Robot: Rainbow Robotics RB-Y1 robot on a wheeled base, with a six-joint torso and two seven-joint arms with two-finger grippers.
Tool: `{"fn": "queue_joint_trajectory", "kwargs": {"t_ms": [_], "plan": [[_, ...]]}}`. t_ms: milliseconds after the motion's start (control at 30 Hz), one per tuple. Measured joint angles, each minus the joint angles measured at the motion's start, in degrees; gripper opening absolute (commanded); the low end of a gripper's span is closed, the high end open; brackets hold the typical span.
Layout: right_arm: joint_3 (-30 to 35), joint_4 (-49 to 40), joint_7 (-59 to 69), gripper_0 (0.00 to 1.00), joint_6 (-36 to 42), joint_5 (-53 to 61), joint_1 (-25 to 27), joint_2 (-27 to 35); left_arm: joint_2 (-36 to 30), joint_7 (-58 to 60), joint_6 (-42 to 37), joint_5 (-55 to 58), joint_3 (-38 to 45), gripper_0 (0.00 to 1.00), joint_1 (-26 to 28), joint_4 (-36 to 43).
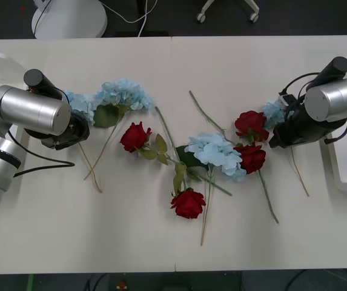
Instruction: Put the red flowers into the right box and the blue flowers into the left box
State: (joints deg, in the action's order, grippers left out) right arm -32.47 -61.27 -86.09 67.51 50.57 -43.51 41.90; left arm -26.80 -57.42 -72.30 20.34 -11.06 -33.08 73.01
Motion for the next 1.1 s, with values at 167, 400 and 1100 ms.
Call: {"fn": "queue_joint_trajectory", "kwargs": {"t_ms": [167,400,1100], "plan": [[0.0,0.73,0.0,0.0,-0.07,0.0,0.0,-0.43,0.0,-0.02,0.62,0.0,0.15,0.0,-0.01,0.0],[0.0,0.75,0.0,0.0,-0.07,0.07,0.0,-0.45,-0.14,-3.0,1.74,3.91,6.9,0.0,-0.24,0.18],[17.16,0.02,-22.14,0.0,2.07,12.94,-3.13,-0.05,-17.56,-20.2,-4.89,8.77,34.53,0.0,-1.82,1.38]]}}
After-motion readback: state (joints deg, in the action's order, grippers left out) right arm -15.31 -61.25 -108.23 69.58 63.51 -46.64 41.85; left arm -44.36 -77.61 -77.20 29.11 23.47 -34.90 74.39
